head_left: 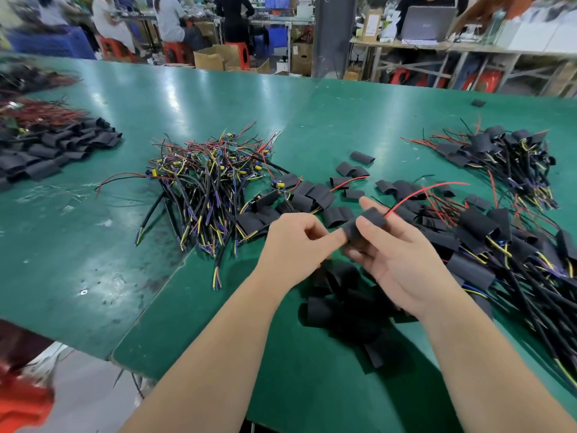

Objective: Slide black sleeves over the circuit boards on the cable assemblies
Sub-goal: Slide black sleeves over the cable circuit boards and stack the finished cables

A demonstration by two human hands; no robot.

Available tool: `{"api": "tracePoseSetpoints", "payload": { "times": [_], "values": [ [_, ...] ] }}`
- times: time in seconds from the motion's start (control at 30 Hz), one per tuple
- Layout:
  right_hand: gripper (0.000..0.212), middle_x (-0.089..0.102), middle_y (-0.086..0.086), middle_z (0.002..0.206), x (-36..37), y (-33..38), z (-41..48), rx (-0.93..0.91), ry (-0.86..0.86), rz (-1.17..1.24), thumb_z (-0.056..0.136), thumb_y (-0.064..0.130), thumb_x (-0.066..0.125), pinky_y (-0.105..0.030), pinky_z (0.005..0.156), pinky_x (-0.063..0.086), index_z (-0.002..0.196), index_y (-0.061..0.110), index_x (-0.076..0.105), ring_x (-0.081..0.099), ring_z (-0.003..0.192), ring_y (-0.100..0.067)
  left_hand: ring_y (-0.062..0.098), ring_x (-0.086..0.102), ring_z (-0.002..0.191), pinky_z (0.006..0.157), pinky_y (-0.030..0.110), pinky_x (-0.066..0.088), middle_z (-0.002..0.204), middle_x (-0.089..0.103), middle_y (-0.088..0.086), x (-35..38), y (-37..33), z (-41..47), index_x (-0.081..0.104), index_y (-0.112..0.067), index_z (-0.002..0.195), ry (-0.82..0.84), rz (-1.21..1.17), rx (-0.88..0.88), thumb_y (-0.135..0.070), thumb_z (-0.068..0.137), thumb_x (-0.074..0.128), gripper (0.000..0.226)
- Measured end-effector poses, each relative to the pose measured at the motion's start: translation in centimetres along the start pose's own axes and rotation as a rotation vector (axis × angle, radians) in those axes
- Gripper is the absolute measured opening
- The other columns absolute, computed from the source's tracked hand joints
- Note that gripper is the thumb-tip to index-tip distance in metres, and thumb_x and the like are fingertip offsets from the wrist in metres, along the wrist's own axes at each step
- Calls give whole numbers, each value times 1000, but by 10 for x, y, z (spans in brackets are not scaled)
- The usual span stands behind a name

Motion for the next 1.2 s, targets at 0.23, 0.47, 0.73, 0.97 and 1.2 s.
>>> {"api": "tracePoseSetpoints", "payload": {
  "times": [0.23,0.47,0.73,0.97,1.2],
  "values": [
    [14,67,-1,69,-42,70,-11,-306,-313,88,88,1,61,-19,54,50,93,12,54,66,59,-14,18,58,68,70,33,46,69,66,2,-36,0,5,67,-13,75,-222,86,124,-55,84,49,47],
    [26,68,8,95,-96,105,-24,-448,-645,-1049,66,47,52,-49,90,52,89,49,64,64,89,-21,25,43,120,99,41,27,130,56,0,-60,40,19,50,-26,135,-386,774,-195,-25,93,49,42],
    [23,62,-13,114,-74,86,-22,-332,-816,-1432,80,17,65,-51,92,38,100,23,74,50,107,-43,26,48,103,86,39,21,103,63,-3,-59,39,27,69,-34,102,-464,869,-188,-43,93,54,20],
    [24,56,-15,124,-84,69,-8,-136,-689,-1574,84,20,67,-49,97,32,107,18,73,46,114,-41,31,58,64,72,29,25,62,52,-4,-71,16,14,53,-9,103,-698,475,76,-21,100,43,16],
    [18,61,-2,87,-42,59,-12,-582,-494,-1347,83,3,61,-17,74,31,92,10,74,52,77,-18,32,62,68,76,45,47,75,68,7,-57,4,9,58,-8,92,-510,415,196,-19,94,58,11]
  ]
}}
Point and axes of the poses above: each hand's wrist, its own z-axis towards the middle knuckle, its own x-axis out of the palm, y = z × x, the point moved 5 cm from there along z, towards the middle knuckle
